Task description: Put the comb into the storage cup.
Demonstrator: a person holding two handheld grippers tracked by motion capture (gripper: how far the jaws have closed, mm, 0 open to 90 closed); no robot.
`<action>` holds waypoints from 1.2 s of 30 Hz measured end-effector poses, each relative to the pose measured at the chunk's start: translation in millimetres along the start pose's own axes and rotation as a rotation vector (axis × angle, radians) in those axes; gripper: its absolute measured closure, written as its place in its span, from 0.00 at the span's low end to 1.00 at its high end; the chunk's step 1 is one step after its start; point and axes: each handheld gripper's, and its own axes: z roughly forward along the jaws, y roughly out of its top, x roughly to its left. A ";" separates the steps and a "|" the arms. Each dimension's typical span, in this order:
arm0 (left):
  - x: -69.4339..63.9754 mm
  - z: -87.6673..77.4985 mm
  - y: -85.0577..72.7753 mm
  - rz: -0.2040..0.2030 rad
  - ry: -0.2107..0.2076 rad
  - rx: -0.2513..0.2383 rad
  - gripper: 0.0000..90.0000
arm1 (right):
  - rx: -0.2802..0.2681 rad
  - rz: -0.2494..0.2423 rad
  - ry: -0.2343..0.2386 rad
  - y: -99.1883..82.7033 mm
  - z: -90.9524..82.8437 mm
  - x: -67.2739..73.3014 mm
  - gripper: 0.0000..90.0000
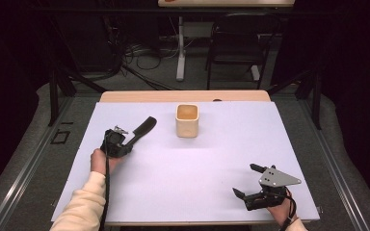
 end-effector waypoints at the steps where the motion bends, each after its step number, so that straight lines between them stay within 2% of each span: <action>1: 0.5 -0.4 -0.1 0.000 0.001 0.004 1.00 | 0.000 0.000 0.000 0.0 0.0 0.0 0.00; 9: 5.1 -1.5 -1.3 -0.006 0.017 0.002 1.00 | 0.001 0.001 0.001 0.0 0.0 0.1 0.00; 12: 6.8 -2.1 -2.0 -0.012 0.009 0.002 0.99 | 0.001 0.000 0.001 -0.1 0.0 0.0 0.00; 16: 4.1 -6.3 -0.6 -0.013 -0.013 -0.014 0.92 | 0.000 -0.002 0.000 -0.1 -0.2 -0.2 0.00; 21: -2.7 -14.3 3.0 0.001 -0.030 -0.038 0.74 | -0.001 0.000 0.000 -0.1 -0.1 -0.2 0.00; 27: -1.6 -19.3 12.4 0.009 -0.017 -0.051 0.46 | 0.002 0.002 0.006 0.0 1.1 0.4 0.00; 30: -0.7 -17.3 15.3 0.037 -0.016 -0.023 0.30 | 0.002 0.001 0.006 -0.4 1.3 0.0 0.00; 33: 0.7 -14.7 17.5 0.070 -0.003 -0.006 0.19 | 0.002 0.002 0.006 -0.4 1.8 -0.2 0.00; 36: 4.1 -13.0 20.8 0.082 -0.014 0.007 0.15 | 0.004 0.002 0.006 -0.5 2.5 0.2 0.00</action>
